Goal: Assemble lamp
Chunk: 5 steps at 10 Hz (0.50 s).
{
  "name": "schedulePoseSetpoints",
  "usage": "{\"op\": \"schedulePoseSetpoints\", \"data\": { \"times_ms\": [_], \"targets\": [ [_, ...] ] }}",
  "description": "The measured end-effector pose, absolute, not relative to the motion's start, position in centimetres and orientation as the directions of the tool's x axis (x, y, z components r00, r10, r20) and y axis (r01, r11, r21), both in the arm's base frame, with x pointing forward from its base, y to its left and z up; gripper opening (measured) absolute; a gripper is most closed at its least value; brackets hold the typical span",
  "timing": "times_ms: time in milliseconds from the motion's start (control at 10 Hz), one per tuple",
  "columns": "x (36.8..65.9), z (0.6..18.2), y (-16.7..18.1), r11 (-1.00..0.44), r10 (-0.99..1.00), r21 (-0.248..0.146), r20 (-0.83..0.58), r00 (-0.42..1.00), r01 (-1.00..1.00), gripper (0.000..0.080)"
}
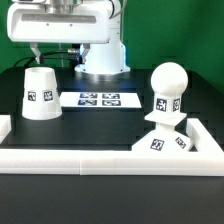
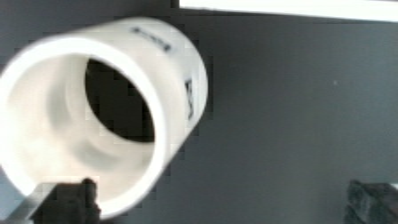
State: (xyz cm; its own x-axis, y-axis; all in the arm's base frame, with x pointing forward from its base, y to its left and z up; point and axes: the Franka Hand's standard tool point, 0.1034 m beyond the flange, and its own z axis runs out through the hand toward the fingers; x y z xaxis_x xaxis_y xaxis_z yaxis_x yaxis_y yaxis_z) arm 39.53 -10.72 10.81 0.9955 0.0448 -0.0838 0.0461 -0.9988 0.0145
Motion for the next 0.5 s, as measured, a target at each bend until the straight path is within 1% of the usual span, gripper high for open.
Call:
{"op": "schedulePoseSetpoints", "data": {
  "times_ms": [200,500],
  "targets": [
    [38.9,10.5,-11.2,-0.998,0.061,0.013,-0.080,0.995,0.062,0.0699],
    [38.7,9.1,-11.7,-0.996,0.081,0.023,-0.076,0.994,0.083,0.0699]
  ]
}}
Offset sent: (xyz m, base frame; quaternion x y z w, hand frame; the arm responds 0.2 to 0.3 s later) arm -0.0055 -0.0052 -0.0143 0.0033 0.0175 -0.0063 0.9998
